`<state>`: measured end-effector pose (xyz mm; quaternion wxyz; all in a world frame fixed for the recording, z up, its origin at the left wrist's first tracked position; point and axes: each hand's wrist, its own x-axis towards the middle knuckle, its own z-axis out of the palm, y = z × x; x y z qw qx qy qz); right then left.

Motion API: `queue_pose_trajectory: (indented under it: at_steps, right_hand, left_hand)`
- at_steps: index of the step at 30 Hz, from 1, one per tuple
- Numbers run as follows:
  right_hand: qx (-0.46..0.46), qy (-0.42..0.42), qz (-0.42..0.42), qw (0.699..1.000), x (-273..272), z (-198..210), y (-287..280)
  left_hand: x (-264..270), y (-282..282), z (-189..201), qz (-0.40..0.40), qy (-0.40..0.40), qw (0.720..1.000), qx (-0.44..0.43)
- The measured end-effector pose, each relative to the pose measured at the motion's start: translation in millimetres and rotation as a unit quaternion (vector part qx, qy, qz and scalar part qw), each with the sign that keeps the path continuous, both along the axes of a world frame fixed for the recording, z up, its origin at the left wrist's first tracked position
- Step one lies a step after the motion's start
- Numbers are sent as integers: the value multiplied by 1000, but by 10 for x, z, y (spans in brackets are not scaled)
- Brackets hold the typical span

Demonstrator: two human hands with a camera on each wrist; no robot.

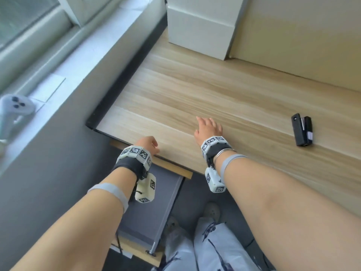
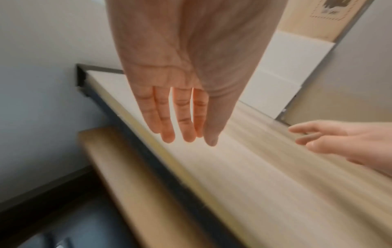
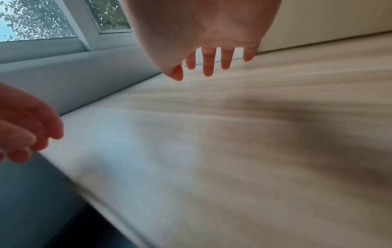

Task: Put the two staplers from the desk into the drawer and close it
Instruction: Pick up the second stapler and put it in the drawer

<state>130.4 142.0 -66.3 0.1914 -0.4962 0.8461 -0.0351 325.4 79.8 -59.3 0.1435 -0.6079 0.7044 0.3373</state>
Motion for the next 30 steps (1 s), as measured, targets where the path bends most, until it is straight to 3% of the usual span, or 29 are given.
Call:
queue_pose_trajectory:
  at_steps: [6, 14, 22, 26, 30]
  right_hand:
    - [11, 50, -63, 997, -919, 276, 247]
    - [84, 97, -207, 970, -2173, 236, 831]
    - [80, -2, -319, 944, -2836, 10, 1041]
    - [46, -44, -373, 926, -2942, -126, 974]
    - [44, -94, -373, 922, -3008, -132, 993]
  left_hand:
    - [-863, -166, 195, -30, 35, 999, 7]
    - [-1964, -122, -7, -61, 83, 995, 12]
    - [-2593, -106, -255, -75, 77, 994, 21]
    - [-2652, -152, -340, -81, 67, 994, 5]
    - [-2664, -174, -351, -87, 57, 995, -5]
